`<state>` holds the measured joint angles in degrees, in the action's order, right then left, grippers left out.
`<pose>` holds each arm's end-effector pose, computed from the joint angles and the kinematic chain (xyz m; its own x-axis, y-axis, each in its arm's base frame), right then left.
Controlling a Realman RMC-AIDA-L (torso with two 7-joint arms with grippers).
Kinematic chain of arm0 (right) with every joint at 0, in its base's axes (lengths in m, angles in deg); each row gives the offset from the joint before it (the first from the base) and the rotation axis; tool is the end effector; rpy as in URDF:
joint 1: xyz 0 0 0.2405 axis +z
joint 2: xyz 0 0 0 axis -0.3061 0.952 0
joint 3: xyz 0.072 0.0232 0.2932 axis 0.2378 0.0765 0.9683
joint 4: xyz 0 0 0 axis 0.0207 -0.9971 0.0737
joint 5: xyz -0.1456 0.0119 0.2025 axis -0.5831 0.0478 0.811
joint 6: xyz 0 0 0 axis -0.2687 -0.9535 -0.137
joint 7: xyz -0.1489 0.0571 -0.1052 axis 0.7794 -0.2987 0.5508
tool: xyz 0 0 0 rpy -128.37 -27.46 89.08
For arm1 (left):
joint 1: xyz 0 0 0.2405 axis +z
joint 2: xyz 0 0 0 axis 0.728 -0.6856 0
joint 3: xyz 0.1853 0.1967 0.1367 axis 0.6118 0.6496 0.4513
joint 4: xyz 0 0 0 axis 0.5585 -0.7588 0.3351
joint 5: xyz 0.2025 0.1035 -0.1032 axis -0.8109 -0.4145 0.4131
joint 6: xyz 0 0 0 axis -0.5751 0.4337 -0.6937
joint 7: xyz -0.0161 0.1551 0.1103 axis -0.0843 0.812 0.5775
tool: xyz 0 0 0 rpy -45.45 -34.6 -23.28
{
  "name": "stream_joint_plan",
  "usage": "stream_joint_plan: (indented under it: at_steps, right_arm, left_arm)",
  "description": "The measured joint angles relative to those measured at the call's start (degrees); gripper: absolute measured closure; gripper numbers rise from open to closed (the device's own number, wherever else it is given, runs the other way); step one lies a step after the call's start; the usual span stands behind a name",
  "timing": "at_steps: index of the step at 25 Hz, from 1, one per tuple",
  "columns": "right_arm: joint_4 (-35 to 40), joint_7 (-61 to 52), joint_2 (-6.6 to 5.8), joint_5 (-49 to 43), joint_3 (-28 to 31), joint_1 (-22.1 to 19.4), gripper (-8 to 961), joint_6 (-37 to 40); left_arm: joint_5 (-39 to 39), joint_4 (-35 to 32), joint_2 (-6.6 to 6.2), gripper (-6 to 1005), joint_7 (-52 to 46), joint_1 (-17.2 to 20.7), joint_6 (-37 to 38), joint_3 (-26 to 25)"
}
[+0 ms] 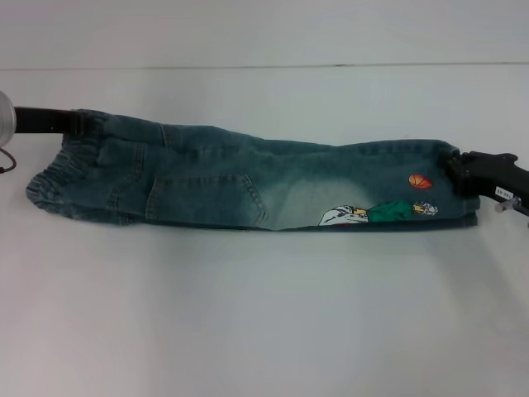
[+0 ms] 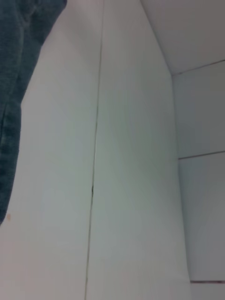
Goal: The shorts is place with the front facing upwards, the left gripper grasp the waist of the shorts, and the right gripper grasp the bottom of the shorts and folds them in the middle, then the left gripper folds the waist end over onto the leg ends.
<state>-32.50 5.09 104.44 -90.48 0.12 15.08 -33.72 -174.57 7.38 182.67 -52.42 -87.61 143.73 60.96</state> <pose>0.4057 0.4462 -0.0752 0.6723 -0.4192 -0.6101 -0.7387 -0.4329 -0.5166 -0.3370 0.5255 -0.0054 0.5706 0.7011 0.4277 0.7810 -0.3022 -0.5466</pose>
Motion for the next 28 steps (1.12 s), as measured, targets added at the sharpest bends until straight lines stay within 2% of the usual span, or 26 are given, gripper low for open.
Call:
stream_joint_plan:
  at_steps: [4,8,15,19,22,26,28]
  right_arm:
    - [0.0,-0.1,0.04,-0.1,-0.9,0.0,881,0.3]
    - [0.0,-0.5,0.12,0.0,-1.2,0.0,879,0.4]
    - [0.0,-0.7,0.32,0.1,-1.3,-0.2,588,0.7]
    - [0.0,-0.7,0.34,0.1,-1.2,-0.4,435,0.9]
    - [0.0,-0.7,0.35,0.1,-1.2,-0.4,187,0.9]
    - [0.0,-0.7,0.42,0.2,-1.3,-0.5,129,1.0]
    - [0.0,-0.6,0.46,0.2,-1.3,-0.5,101,1.2]
  left_arm:
    - [0.0,-0.2,0.20,947,0.1,0.0,0.1,0.4]
    - [0.3,-0.6,0.38,872,0.1,0.4,-0.5,0.2]
    - [0.1,-0.8,0.40,741,0.2,0.9,-0.7,0.3]
    - [-0.1,-0.8,0.38,553,0.5,0.9,-0.7,0.4]
    - [-0.4,-0.7,0.12,438,0.4,0.5,-0.2,0.7]
    - [-0.6,-0.8,-0.29,301,0.2,0.3,1.1,1.1]
    - [-0.7,-0.8,-0.61,160,0.0,0.0,2.2,1.1]
